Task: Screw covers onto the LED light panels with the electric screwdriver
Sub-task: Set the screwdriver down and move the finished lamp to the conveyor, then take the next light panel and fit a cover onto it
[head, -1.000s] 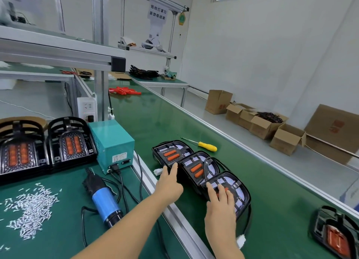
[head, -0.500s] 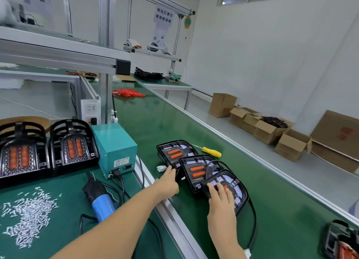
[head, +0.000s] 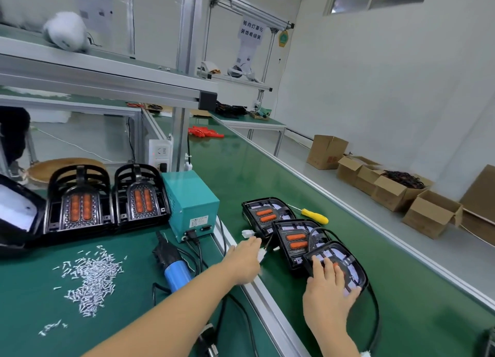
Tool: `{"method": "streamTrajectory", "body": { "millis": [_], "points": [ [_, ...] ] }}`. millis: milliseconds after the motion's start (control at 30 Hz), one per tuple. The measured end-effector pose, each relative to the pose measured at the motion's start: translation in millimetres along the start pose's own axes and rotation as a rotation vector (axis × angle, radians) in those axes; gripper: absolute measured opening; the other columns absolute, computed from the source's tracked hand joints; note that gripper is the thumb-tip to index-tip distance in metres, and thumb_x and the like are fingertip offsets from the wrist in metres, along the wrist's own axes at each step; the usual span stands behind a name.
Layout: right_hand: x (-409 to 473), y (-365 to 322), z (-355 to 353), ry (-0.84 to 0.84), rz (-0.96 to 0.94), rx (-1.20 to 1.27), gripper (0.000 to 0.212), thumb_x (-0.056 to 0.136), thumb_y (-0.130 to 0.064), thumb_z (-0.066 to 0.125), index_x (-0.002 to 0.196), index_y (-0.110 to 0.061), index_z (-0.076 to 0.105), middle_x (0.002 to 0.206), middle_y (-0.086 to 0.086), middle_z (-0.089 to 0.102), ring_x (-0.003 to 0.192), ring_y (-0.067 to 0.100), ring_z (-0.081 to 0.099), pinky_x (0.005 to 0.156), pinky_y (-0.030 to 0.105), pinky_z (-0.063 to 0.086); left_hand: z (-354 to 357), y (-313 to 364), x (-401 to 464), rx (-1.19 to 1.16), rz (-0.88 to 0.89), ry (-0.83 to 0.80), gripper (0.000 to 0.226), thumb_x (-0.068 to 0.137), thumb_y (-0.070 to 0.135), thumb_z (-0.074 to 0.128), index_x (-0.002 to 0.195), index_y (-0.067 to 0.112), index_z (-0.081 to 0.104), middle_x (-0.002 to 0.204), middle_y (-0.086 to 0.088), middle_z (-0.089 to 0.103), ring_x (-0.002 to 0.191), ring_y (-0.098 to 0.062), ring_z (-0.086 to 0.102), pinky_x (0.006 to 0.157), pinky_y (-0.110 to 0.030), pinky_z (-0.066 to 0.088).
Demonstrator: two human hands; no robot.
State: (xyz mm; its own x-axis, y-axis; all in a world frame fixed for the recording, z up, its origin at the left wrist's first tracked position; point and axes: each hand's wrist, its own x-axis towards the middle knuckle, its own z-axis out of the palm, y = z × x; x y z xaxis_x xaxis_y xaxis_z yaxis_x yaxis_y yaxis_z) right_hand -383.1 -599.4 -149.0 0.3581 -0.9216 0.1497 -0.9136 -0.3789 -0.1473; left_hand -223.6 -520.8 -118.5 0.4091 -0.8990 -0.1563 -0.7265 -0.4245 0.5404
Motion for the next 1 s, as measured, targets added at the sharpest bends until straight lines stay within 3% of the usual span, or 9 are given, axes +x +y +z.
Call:
{"method": "streamTrajectory", "body": {
  "millis": [100, 333, 500, 600, 767, 1000],
  "points": [
    [-3.6, -14.6, -5.0, -0.004, 0.025, 0.019, 0.054, 0.105, -0.026, 0.028, 0.154, -0.029, 0.006, 0.164, -0.003, 0.008, 0.151, 0.019, 0.004, 0.116, 0.061, 0.007, -6.4, -7.5, -16.1, -0.013, 0.031, 0.065, 0.063, 0.087, -0.007, 0.029, 0.148, 0.008, 0.019, 0.153, -0.011, 0.026, 0.136, -0.027, 0.029, 0.109, -0.036, 0.025],
    [-12.6, -63.9, -19.8, -0.059, -0.1, 0.084, 0.053, 0.106, -0.028, 0.024, 0.156, -0.027, 0.005, 0.165, -0.001, 0.002, 0.152, 0.021, -0.001, 0.114, 0.064, -0.001, -22.2, -41.9, -57.3, -0.028, 0.057, 0.185, 0.071, 0.09, -0.008, 0.027, 0.152, 0.014, 0.003, 0.16, -0.002, -0.001, 0.147, -0.015, 0.003, 0.115, -0.023, 0.001],
    [-30.0, -108.7, -29.6, -0.07, -0.244, 0.183, 0.049, 0.106, -0.031, 0.025, 0.154, -0.029, 0.013, 0.163, -0.005, 0.011, 0.149, 0.015, 0.007, 0.114, 0.063, 0.003, -35.3, -75.9, -97.0, -0.083, 0.03, 0.306, 0.079, 0.085, -0.014, 0.028, 0.152, 0.019, 0.002, 0.16, 0.003, -0.004, 0.146, -0.01, -0.003, 0.113, -0.02, -0.005],
    [-47.3, -140.1, -34.5, -0.129, -0.338, 0.307, 0.048, 0.106, -0.031, 0.023, 0.154, -0.029, 0.018, 0.162, -0.005, 0.014, 0.149, 0.014, 0.008, 0.115, 0.061, 0.001, -45.1, -99.1, -127.2, -0.092, 0.002, 0.381, 0.083, 0.082, -0.016, 0.029, 0.152, 0.021, 0.004, 0.159, 0.005, -0.003, 0.146, -0.007, -0.003, 0.117, -0.021, -0.004],
    [-87.3, -199.9, -37.7, -0.235, -0.534, 0.426, 0.049, 0.106, -0.032, 0.021, 0.155, -0.028, 0.015, 0.163, -0.005, 0.009, 0.15, 0.013, 0.005, 0.117, 0.056, -0.006, -60.3, -135.6, -176.0, -0.116, -0.087, 0.513, 0.079, 0.086, -0.016, 0.033, 0.151, 0.02, 0.006, 0.159, 0.006, 0.0, 0.145, -0.006, 0.0, 0.108, -0.01, -0.006],
    [-159.1, -273.6, -29.9, -0.32, -0.81, 0.404, 0.051, 0.107, -0.033, 0.022, 0.156, -0.024, 0.013, 0.164, 0.001, 0.008, 0.151, 0.017, 0.003, 0.119, 0.048, -0.004, -76.1, -182.1, -230.1, -0.073, -0.254, 0.606, 0.082, 0.08, -0.018, 0.034, 0.151, 0.014, 0.01, 0.159, -0.001, 0.005, 0.146, -0.01, 0.004, 0.115, -0.019, 0.0]
  ]
}}
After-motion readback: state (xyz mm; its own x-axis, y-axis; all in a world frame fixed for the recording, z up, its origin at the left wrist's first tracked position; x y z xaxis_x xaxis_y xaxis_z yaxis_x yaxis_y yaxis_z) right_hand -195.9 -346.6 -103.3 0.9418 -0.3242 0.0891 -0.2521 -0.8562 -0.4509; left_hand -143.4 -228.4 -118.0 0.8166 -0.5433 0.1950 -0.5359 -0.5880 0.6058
